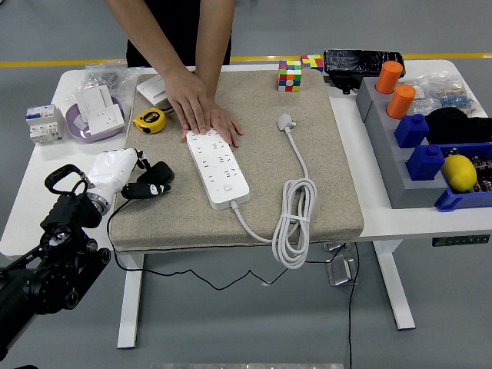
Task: Pick up the plug,place it near the board,insert it into the board,press the button
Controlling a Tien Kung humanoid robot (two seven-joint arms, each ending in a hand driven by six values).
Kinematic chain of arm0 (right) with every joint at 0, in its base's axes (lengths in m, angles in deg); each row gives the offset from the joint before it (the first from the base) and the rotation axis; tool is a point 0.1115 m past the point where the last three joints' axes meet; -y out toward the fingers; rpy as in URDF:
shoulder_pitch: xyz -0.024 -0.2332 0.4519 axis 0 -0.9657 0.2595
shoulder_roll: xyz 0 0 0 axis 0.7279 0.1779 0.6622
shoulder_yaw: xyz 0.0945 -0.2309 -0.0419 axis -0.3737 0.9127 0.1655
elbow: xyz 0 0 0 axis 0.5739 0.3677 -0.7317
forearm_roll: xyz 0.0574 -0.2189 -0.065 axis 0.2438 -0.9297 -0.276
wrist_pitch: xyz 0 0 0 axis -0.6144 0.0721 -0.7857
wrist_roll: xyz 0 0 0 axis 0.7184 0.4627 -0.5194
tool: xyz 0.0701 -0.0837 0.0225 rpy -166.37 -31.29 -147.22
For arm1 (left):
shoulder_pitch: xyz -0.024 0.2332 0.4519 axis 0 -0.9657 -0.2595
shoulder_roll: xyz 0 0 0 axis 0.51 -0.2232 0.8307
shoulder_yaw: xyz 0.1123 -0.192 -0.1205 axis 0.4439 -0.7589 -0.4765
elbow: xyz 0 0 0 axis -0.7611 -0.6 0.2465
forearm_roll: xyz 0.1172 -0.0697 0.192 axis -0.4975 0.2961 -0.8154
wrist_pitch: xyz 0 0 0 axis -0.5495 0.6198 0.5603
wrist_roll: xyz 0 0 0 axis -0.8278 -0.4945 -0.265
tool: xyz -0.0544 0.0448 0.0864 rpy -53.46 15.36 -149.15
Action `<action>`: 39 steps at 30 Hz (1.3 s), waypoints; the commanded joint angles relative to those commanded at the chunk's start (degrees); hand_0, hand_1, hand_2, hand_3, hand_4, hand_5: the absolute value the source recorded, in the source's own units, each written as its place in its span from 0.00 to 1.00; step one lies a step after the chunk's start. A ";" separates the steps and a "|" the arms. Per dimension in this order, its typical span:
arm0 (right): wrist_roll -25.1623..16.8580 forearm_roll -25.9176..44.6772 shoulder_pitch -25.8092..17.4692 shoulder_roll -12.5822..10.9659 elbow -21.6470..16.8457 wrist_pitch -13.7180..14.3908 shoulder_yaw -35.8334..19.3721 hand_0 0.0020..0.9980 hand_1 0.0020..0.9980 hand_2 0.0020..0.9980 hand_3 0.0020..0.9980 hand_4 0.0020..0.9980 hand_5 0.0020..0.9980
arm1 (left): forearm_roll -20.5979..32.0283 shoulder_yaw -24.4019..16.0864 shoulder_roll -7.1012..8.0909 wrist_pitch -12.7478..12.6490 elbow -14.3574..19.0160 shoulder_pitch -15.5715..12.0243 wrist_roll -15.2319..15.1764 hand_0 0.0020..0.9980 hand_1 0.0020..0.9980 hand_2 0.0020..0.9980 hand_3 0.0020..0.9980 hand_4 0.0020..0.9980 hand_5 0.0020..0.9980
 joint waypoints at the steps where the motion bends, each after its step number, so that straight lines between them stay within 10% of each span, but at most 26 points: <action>1: -0.01 -0.06 0.02 0.03 -0.03 0.01 -0.10 0.90 0.81 0.78 0.82 1.00 1.00 | 0.00 0.19 -0.02 -0.82 -0.38 0.11 -0.10 0.66 0.66 0.52 0.44 1.00 0.42; 11: 0.01 -0.19 -0.11 0.05 -0.08 0.03 -0.02 0.90 0.81 0.78 0.82 1.00 1.00 | 0.00 0.55 -0.20 -5.32 -1.73 0.61 -0.37 0.57 0.59 0.43 0.38 0.86 0.34; 39: 0.07 -0.38 0.10 0.03 0.06 0.14 -0.20 0.90 0.81 0.78 0.82 1.00 1.00 | 0.00 0.48 -0.51 -2.71 -1.52 1.39 -1.58 0.54 0.59 0.51 0.51 0.93 0.36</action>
